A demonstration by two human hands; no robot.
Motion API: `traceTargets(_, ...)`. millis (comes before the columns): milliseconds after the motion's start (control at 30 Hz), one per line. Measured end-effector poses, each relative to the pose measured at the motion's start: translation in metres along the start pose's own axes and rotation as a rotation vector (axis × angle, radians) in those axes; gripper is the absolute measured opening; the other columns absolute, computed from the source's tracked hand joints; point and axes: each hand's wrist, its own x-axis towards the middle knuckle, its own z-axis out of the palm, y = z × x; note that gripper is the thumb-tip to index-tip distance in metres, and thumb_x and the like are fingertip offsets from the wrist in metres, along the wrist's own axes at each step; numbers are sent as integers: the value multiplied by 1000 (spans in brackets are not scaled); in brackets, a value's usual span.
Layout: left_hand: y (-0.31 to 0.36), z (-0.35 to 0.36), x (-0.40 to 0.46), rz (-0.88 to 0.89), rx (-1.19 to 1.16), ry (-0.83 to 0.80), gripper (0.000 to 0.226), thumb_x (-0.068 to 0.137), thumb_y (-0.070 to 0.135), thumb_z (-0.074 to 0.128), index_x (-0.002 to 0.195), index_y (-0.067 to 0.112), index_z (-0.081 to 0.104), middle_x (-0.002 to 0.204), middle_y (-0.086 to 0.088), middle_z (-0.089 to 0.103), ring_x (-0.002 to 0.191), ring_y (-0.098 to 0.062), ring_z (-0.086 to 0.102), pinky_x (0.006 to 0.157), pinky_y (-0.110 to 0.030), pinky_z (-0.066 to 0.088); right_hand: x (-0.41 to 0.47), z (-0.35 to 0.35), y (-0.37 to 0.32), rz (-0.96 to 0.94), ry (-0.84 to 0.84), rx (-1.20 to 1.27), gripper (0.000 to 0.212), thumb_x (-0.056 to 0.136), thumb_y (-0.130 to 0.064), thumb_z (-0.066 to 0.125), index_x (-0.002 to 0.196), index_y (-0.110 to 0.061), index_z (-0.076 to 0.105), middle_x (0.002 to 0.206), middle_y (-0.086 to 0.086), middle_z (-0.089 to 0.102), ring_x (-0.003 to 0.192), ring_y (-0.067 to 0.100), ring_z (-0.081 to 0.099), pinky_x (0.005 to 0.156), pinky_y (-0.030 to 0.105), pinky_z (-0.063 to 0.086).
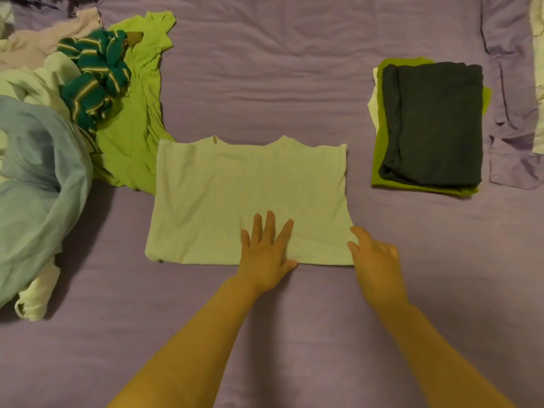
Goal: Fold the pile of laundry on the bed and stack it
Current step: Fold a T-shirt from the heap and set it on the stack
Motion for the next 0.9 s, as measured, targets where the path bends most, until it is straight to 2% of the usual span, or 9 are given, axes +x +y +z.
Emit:
traceTargets(167,-5,0,-2,-4,46,43,58,99,55,20,151,38,-1,159,-6,-19,144,-32,-22,113,-55,-10,-2,7,-34,-194,204,19,34,82,-20,73,115,-13,69,123,20,59,117,43,53,92,52,43)
traceTargets(233,-15,4,-4,-58,85,120,59,100,52,19,151,35,-3,159,-7,-16,144,-33,-20,112,-57,-10,3,13,-46,-338,188,-3,37,78,-20,76,114,-13,70,130,21,56,125,43,49,96,55,42)
traceTargets(300,-33,5,-7,-174,59,178,63,99,53,20,152,30,-7,159,-7,-16,144,-34,-20,112,-57,-10,11,25,-59,-455,30,62,43,87,-20,68,128,-12,60,142,19,45,133,38,40,108,50,35)
traceTargets(367,-57,4,-11,-235,57,194,66,98,56,21,151,30,-8,159,-7,-16,144,-35,-19,113,-57,-9,18,39,-71,-536,-120,15,48,97,-31,51,143,-20,39,154,11,25,144,31,21,117,40,14)
traceTargets(500,-98,-7,-32,-194,112,189,66,98,56,27,152,31,0,161,-7,-8,146,-34,-12,113,-57,-6,25,61,-71,-424,-69,-258,51,102,-44,25,148,-31,10,159,3,7,146,24,-9,117,47,-8)
traceTargets(567,-116,-17,-44,-200,54,259,63,98,47,40,152,23,18,160,-9,9,147,-34,0,115,-54,0,20,63,-84,-301,13,-249,51,102,-40,32,149,-24,20,158,8,15,146,30,-3,115,53,-7)
traceTargets(633,-135,-27,-56,-227,-11,382,56,93,28,56,144,12,39,153,-16,30,143,-40,20,114,-54,18,16,66,-115,-283,28,-214,52,98,-35,46,145,-16,35,154,15,25,145,37,10,114,57,1)
traceTargets(800,-178,-39,-77,-348,-197,475,64,87,17,65,144,9,37,146,-17,37,133,-37,34,103,-45,35,19,91,-185,-485,-243,-236,54,100,-51,21,150,-38,7,160,-1,-9,145,24,-17,113,51,-13)
traceTargets(900,-196,-38,-82,-471,-509,473,42,89,25,65,127,14,51,120,-6,58,106,-27,55,82,-39,46,24,100,-206,-476,-240,-233,50,100,-49,20,149,-40,13,160,-4,-6,145,23,-17,112,53,-13)
